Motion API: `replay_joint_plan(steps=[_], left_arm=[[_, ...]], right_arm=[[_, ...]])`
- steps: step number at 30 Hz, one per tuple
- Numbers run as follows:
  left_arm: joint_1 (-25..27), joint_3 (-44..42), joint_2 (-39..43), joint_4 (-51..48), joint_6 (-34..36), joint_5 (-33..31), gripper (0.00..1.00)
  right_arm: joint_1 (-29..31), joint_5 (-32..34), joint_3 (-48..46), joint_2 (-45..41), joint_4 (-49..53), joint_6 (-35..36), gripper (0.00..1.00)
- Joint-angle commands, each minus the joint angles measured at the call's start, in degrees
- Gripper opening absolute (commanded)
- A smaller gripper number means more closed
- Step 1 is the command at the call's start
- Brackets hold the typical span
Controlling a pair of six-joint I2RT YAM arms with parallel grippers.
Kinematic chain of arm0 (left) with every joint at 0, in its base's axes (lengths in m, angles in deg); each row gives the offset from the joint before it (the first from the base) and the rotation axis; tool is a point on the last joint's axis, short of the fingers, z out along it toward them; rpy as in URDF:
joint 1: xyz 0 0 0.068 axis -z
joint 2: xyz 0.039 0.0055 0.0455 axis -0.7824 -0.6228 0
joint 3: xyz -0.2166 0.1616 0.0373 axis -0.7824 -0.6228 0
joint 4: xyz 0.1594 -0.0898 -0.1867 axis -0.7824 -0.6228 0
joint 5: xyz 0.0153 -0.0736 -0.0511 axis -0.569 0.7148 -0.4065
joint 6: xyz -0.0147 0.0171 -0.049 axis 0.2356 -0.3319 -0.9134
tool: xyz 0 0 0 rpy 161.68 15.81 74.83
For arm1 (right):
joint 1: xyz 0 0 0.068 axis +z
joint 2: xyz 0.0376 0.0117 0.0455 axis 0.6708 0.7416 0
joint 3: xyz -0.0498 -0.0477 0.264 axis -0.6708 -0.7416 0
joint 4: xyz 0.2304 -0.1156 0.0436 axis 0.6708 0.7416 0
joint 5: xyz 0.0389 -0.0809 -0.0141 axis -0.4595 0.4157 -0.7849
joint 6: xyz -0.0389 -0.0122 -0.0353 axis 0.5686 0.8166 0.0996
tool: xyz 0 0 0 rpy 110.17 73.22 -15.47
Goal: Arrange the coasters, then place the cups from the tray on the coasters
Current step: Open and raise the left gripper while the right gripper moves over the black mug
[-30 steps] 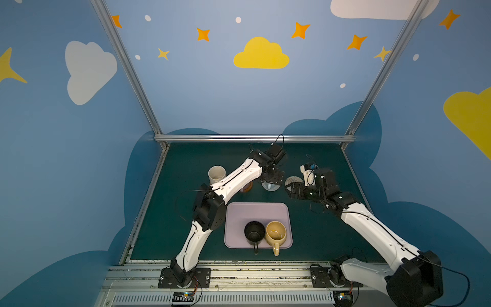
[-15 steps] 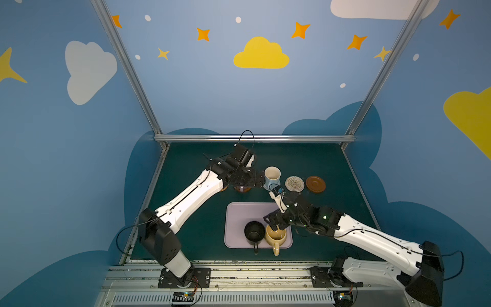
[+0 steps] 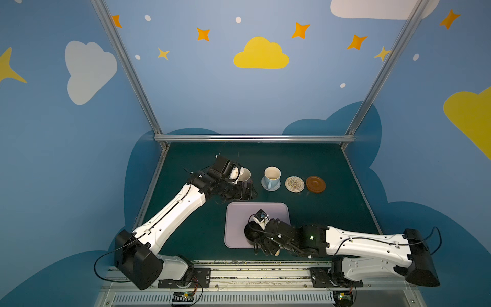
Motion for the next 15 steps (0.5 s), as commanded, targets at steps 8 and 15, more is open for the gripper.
replay_joint_plan(steps=[8,15], left_arm=[[-1.3,-6.5,6.3,-6.6,-0.2,0.2,0.98],[-3.6,-11.2,11.4,-8.6,0.2,-0.2,0.98]], right_arm=[[5.3,2.7,2.9,5.2,3.0,-6.0,0.63],[5.2,0.6,2.7,7.3,0.7,-6.5,0.56]])
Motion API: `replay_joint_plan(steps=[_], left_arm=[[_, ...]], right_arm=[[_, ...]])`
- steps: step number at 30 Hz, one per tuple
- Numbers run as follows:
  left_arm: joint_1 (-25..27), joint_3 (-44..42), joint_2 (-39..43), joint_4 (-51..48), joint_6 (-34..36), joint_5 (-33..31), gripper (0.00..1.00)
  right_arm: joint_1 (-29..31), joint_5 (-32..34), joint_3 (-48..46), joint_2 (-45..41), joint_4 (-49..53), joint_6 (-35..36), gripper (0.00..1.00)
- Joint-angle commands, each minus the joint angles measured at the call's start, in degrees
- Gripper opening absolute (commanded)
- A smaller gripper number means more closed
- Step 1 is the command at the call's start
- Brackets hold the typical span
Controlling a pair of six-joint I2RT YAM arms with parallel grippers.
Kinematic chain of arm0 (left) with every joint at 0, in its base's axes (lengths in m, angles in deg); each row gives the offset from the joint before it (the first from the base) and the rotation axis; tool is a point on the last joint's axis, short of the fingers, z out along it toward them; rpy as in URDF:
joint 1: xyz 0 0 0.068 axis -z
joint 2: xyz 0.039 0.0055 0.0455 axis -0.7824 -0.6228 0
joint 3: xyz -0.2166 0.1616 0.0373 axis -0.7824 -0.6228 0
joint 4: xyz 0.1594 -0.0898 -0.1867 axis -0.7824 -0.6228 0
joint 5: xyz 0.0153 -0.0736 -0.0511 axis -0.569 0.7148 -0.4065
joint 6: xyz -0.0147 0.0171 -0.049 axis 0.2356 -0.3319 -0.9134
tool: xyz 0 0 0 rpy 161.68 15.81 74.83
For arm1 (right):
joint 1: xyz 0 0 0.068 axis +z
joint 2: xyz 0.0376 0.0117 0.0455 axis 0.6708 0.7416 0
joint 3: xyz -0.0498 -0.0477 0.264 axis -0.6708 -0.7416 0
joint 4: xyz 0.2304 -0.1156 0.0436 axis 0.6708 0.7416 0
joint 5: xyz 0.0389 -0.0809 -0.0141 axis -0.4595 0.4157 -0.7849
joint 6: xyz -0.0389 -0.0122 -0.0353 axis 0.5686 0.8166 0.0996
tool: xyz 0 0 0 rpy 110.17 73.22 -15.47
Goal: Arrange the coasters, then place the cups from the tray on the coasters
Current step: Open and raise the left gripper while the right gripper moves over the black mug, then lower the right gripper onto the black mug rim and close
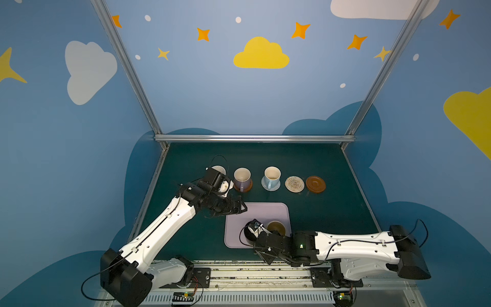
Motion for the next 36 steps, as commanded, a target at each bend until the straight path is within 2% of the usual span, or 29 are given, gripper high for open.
replay_joint_plan(steps=[1,5,8,11,15,18,24,36], left_arm=[[-1.1,-1.9,2.3,-2.4,0.3,0.0,0.98],[-1.5,-4.1,3.9,-1.6,-0.4,0.9,0.98],[-1.5,-5.4,4.2,0.0,-1.4,3.6,0.98],[-1.6,-5.3,4.3,-0.9,-1.2,3.2,0.97],[-2.1,-5.8,5.9,-2.5,-0.6,2.6,0.96],[-3.4,-7.2,6.9,-3.1,-0.9,4.4,0.94],[-4.1,-9.2,9.5,-3.5,-1.3,4.8,0.94],[-5.1,-11.0,12.2,-4.8,-2.2,5.6,0.89]], right_arm=[[0.2,-1.8,1.7,2.3,-0.8,-0.9,0.56],[0.3,-2.3,2.5,3.0,0.4,-1.7,0.57],[0.4,-3.1,1.0,1.4,-0.7,-2.1,0.62],[0.6,-4.0,0.8,0.8,-1.4,-1.7,0.63],[0.4,-4.1,2.3,3.1,-0.9,-1.1,0.65],[0.6,-3.9,4.0,4.7,0.8,-1.2,0.67],[-0.3,-0.7,5.3,6.8,3.4,-4.2,0.65],[-1.9,0.3,7.4,10.0,5.9,-6.2,0.6]])
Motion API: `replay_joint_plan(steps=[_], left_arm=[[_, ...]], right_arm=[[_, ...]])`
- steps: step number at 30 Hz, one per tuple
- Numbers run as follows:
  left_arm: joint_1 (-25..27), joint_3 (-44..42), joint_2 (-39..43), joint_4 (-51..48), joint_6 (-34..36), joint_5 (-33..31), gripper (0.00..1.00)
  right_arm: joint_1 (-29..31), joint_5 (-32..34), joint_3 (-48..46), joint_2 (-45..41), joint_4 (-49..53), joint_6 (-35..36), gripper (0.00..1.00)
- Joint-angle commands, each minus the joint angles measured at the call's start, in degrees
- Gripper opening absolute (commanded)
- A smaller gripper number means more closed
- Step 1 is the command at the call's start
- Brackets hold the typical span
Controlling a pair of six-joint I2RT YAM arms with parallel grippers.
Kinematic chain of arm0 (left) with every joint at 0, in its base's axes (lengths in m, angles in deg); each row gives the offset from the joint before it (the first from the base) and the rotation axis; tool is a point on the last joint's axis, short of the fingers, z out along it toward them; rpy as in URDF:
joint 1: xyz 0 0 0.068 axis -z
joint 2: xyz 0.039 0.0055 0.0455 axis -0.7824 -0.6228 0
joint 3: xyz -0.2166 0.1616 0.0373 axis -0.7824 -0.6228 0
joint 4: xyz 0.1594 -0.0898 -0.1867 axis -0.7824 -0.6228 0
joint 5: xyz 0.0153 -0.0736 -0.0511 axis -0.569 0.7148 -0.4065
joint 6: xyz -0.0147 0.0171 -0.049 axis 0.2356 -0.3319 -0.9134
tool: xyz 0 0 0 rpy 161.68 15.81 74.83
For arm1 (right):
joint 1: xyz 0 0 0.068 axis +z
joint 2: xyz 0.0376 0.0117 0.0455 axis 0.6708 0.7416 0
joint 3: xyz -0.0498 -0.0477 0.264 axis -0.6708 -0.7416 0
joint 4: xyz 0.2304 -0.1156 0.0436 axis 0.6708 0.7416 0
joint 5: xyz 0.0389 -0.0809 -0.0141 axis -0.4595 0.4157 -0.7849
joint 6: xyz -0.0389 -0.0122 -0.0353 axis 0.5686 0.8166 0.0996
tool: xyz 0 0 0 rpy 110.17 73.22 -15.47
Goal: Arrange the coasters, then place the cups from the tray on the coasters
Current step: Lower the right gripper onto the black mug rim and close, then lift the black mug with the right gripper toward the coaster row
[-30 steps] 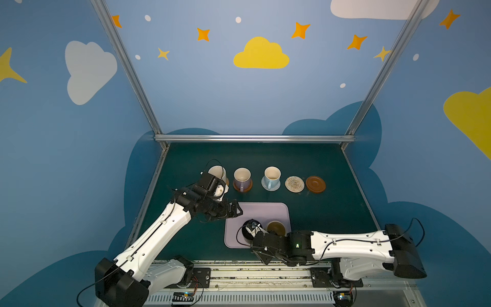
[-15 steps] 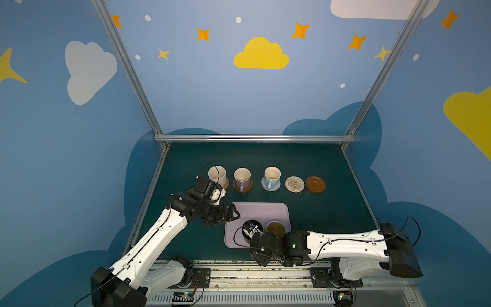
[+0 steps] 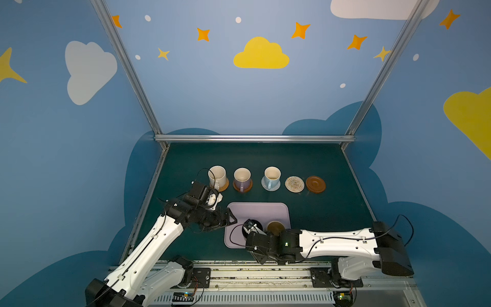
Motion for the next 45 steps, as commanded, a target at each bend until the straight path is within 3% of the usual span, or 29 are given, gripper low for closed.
replay_joint_plan(steps=[1,11,17,27,34,41,45], left_arm=[[-0.6,-0.7,1.5,-1.2,-0.4,0.4,0.89],[-1.1,-2.9,2.7,1.7,-2.0,0.2,0.89],[-1.1,-4.8,3.6,6.5,-4.4,2.8,0.88],[-1.1,-7.2,3.5,9.8,-5.4,0.4,0.88],[-1.1,-7.3,3.5,10.5,-5.4,-0.7,0.88],[-1.1,-6.4,2.5,12.7,-6.1,-1.5,0.88],[-1.1,-6.2,2.8,14.6,-6.2,-2.4,0.88]], right_arm=[[-1.2,0.9,1.4,1.1,2.1,-1.3,0.59],[-4.7,-1.9,1.2,1.8,-0.6,-0.4,0.44],[-5.0,-2.3,1.5,2.2,-1.5,0.3,0.42],[-7.9,-1.0,5.3,6.0,-0.4,-1.0,0.43],[-8.5,-1.2,5.9,6.7,-0.7,-0.8,0.26],[-8.6,-0.8,6.7,6.7,-3.1,1.0,0.0],[-8.8,0.2,7.5,6.5,-3.4,2.0,0.0]])
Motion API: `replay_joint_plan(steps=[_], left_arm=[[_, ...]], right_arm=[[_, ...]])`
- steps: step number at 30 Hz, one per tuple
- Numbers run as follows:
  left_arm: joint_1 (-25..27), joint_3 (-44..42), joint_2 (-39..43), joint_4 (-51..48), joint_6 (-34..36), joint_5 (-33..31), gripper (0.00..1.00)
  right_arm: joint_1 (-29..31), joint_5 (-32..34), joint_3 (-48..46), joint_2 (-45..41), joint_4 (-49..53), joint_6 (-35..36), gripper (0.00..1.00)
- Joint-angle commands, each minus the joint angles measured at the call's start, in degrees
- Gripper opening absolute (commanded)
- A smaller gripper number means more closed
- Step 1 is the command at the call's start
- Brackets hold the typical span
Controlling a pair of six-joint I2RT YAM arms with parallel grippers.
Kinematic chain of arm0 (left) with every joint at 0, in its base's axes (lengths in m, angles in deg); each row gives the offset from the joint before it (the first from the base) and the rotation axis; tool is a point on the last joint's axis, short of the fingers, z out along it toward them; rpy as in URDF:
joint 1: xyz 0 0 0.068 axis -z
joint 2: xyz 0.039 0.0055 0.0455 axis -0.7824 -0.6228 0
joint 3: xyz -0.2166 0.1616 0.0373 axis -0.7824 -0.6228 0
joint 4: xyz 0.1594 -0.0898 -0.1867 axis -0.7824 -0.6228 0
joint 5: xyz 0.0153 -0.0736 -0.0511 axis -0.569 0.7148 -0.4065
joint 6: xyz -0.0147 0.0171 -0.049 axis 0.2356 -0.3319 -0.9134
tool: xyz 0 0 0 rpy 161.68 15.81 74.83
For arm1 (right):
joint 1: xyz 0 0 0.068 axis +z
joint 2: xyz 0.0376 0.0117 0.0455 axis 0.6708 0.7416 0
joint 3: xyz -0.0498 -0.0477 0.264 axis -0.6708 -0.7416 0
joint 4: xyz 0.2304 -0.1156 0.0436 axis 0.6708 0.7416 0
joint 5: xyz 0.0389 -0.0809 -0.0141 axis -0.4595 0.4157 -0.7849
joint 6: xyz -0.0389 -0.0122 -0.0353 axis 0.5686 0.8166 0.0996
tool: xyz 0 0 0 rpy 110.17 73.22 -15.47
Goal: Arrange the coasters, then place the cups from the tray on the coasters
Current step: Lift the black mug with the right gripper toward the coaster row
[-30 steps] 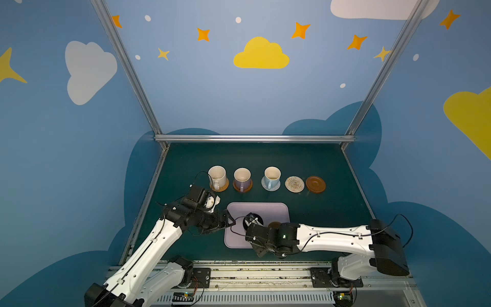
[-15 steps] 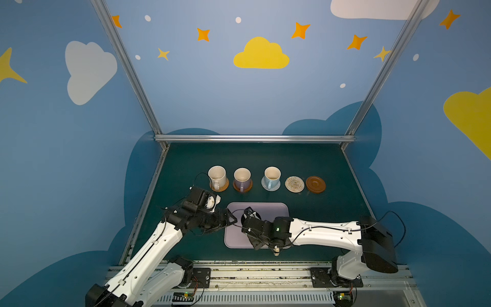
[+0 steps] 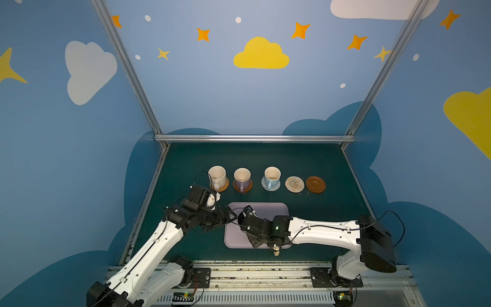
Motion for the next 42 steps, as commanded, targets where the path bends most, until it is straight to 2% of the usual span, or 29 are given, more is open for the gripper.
replay_joint_plan(steps=[1,13,21,27,29,36,42], left_arm=[[-0.2,0.8,0.2,2.4,-0.4,-1.0,0.88],[-0.3,3.7,-1.4,7.7,-1.9,-3.1,0.88],[-0.2,5.1,-0.5,9.9,-0.8,-0.9,0.88],[-0.2,7.1,-2.7,15.5,0.2,4.0,0.95],[0.1,8.1,-4.3,16.9,0.5,4.6,0.99],[3.0,12.5,-9.7,21.0,1.3,2.2,1.0],[5.6,17.0,-15.5,23.7,2.3,1.4,1.0]], right_arm=[[-0.3,2.4,2.5,-0.3,-2.1,1.6,0.0],[-3.0,3.8,4.0,-5.4,-2.5,7.7,0.0],[-5.0,5.9,2.5,-12.0,-0.8,8.8,0.0],[-8.3,6.3,1.0,-17.9,0.6,9.4,0.0],[-10.0,5.5,0.8,-19.4,1.4,9.8,0.0],[-17.1,4.6,0.9,-24.5,4.7,13.1,0.0],[-26.6,0.2,1.2,-27.9,6.9,15.5,0.0]])
